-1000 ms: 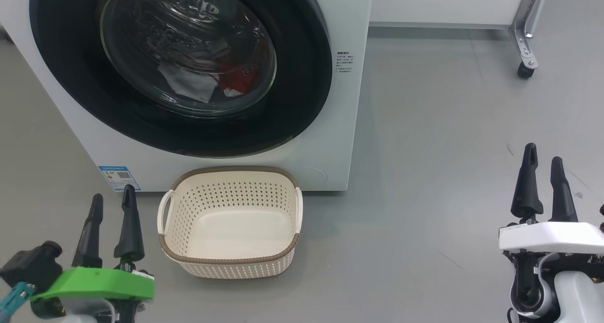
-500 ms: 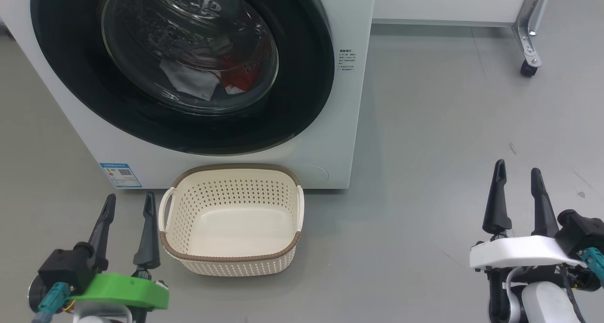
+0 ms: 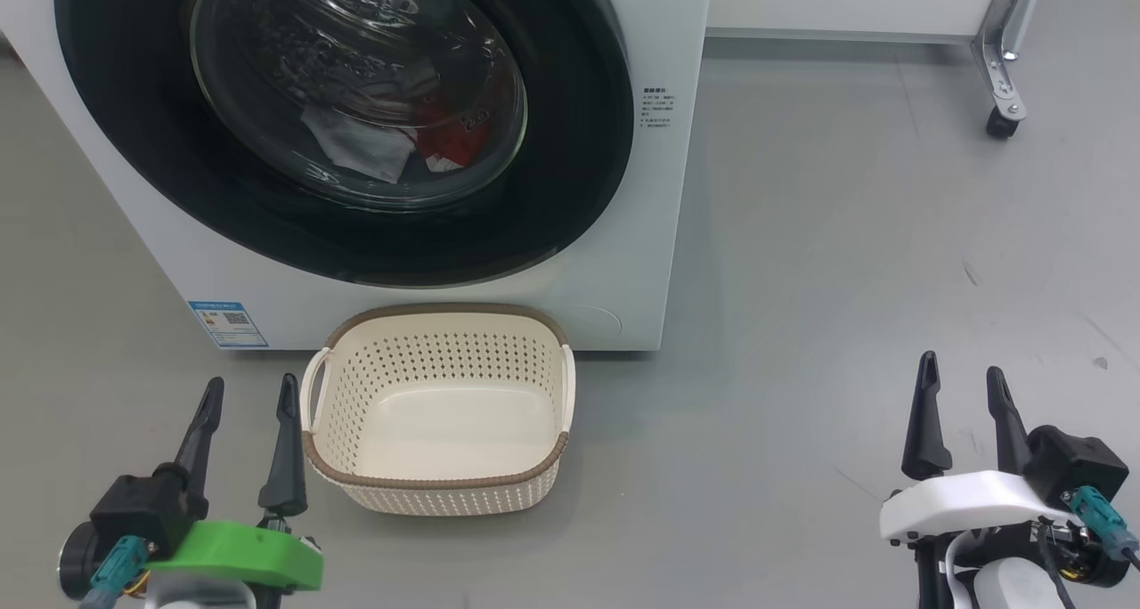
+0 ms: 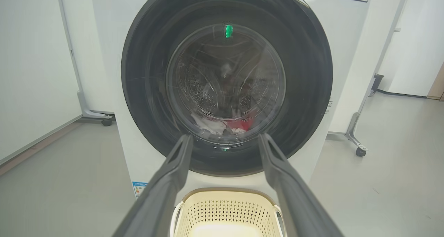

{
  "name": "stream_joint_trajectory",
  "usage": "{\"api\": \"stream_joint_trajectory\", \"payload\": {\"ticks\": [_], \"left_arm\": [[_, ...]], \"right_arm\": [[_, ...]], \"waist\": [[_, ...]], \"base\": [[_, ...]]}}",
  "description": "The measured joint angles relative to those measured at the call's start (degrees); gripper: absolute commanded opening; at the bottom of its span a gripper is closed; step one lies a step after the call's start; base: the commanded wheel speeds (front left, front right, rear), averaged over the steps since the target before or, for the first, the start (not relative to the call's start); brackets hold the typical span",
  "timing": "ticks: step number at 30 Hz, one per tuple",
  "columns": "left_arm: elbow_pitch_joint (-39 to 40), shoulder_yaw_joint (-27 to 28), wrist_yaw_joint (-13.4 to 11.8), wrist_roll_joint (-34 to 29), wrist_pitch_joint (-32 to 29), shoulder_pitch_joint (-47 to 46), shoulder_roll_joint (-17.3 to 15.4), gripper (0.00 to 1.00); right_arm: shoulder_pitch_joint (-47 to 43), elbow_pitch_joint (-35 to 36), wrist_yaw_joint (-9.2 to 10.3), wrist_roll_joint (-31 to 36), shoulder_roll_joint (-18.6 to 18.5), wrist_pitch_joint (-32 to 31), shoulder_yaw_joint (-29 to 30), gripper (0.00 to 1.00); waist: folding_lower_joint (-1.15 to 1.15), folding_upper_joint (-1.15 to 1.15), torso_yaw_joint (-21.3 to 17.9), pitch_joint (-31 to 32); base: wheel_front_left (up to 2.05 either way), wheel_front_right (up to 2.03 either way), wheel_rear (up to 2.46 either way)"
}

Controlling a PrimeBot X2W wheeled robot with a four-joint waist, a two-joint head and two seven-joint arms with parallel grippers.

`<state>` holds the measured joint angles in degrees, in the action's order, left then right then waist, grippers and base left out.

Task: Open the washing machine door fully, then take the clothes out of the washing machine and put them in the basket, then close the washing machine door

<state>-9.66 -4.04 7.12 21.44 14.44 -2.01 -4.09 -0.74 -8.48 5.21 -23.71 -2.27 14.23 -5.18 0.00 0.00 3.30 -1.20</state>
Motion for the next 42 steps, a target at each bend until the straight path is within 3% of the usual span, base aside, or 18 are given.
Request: {"api": "stream_joint_trajectory", "payload": {"ticks": [19,26,42], "left_arm": [[-2.48,1.46,0.0,-1.88,0.0,-0.04,0.98,1.0],[-3.01,1.85,0.0,-2.4,0.0,-0.1,1.13,1.0],[-6.46,2.34,0.01,-2.89,0.0,-0.1,1.41,1.0]], "right_arm": [[0.05,-3.69,-0.87,-2.04,-2.59,-4.48,1.67,1.0],[0.14,-4.94,-1.12,1.38,-6.72,-5.87,-0.13,1.0],[0.6,-5.15,-1.13,1.62,-6.23,-5.78,-0.44,1.0]], "waist": [[0.0,0.0,-0.04,-0.4],[0.0,0.0,-0.19,-0.53],[0.0,0.0,-0.25,-0.52]], "base": [[0.0,0.0,0.0],[0.0,0.0,0.0],[0.0,0.0,0.0]]}}
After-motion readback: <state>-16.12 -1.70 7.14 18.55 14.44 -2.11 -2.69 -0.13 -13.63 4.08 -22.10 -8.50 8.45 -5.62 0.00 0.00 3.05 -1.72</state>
